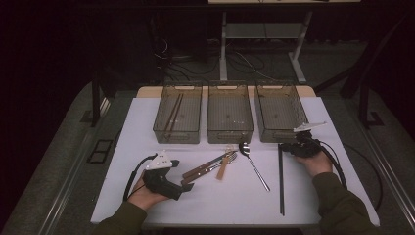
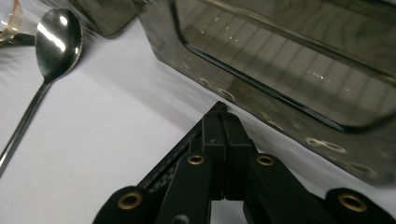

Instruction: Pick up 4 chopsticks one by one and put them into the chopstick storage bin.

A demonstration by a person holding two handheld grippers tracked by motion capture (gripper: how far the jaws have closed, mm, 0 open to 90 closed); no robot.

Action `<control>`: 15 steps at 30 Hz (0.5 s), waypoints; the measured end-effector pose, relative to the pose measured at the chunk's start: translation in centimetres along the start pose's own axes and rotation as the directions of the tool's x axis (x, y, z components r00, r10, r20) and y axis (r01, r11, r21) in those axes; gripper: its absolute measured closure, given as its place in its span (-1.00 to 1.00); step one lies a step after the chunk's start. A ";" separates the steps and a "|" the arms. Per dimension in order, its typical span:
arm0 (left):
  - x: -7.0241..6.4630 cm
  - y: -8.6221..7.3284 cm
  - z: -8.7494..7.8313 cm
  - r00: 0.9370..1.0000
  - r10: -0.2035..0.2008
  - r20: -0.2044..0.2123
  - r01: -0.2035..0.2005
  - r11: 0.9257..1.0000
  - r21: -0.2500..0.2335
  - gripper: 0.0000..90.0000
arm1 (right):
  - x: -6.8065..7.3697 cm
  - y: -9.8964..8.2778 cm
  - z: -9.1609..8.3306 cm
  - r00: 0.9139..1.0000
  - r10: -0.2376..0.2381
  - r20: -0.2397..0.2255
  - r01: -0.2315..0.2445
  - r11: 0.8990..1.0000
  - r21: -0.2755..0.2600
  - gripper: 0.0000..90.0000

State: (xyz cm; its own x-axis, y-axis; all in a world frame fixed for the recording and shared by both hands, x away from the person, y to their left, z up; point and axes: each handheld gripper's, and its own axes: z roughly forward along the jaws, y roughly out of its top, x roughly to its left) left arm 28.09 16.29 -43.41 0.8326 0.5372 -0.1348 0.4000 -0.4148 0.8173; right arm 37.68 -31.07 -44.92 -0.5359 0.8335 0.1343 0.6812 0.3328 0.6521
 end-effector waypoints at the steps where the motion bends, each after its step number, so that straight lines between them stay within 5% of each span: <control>1: 0.0 0.0 0.0 1.000 0.000 0.000 0.000 1.000 0.000 -0.99 | 0.1 0.1 0.1 1.000 -0.008 0.000 0.008 1.000 0.000 1.00; 15: 0.0 0.0 0.0 1.000 0.001 0.002 -0.001 1.000 -0.001 -0.99 | 2.1 1.3 1.5 0.998 -0.053 -0.044 0.053 0.999 -0.012 1.00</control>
State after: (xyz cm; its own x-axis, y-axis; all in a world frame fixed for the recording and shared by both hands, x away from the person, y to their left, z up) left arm 28.08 16.28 -43.41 0.8340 0.5350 -0.1351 0.3986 -0.4148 0.8180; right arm 38.19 -28.28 -44.94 -0.5929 0.7943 0.1322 0.6461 0.3712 0.6669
